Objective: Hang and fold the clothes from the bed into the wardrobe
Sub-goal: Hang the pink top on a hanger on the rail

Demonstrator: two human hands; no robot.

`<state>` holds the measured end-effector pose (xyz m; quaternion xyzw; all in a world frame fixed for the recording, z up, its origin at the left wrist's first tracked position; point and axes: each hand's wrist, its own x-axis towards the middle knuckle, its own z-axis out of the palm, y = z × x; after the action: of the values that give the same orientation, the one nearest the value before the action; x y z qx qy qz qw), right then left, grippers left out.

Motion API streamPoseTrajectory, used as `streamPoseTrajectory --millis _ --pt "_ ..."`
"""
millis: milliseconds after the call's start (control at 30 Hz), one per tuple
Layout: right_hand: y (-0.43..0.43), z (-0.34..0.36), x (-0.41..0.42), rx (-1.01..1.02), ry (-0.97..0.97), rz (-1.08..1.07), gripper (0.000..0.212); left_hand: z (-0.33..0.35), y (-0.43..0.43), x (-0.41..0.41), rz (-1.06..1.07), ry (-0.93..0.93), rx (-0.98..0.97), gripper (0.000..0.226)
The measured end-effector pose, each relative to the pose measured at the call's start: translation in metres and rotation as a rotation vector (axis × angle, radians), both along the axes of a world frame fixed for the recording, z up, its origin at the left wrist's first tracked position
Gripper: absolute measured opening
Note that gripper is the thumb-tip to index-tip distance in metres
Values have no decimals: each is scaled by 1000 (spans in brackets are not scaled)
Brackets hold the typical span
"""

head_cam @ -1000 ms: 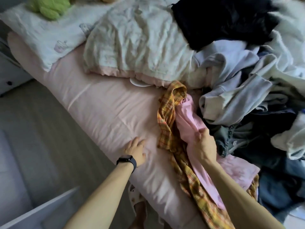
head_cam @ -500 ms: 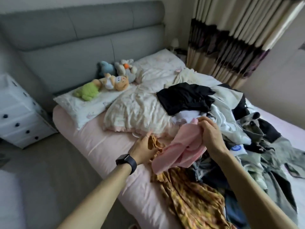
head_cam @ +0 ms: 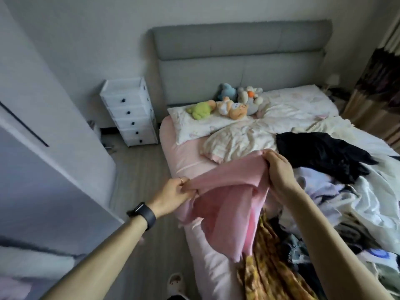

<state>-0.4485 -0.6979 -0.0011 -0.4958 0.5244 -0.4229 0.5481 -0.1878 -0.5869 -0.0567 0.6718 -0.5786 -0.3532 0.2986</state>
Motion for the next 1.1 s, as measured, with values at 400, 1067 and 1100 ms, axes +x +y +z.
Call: streamPoseTrajectory --millis 400,1067,1100 --pt "163 -60 147 -292 321 716 36 54 154 78 694 -178 231 42" --pt "350 -3 346 -632 305 1175 17 98 443 169 883 348 114 61" --pt "357 -1 356 -647 313 1201 16 96 454 170 852 182 175 67"
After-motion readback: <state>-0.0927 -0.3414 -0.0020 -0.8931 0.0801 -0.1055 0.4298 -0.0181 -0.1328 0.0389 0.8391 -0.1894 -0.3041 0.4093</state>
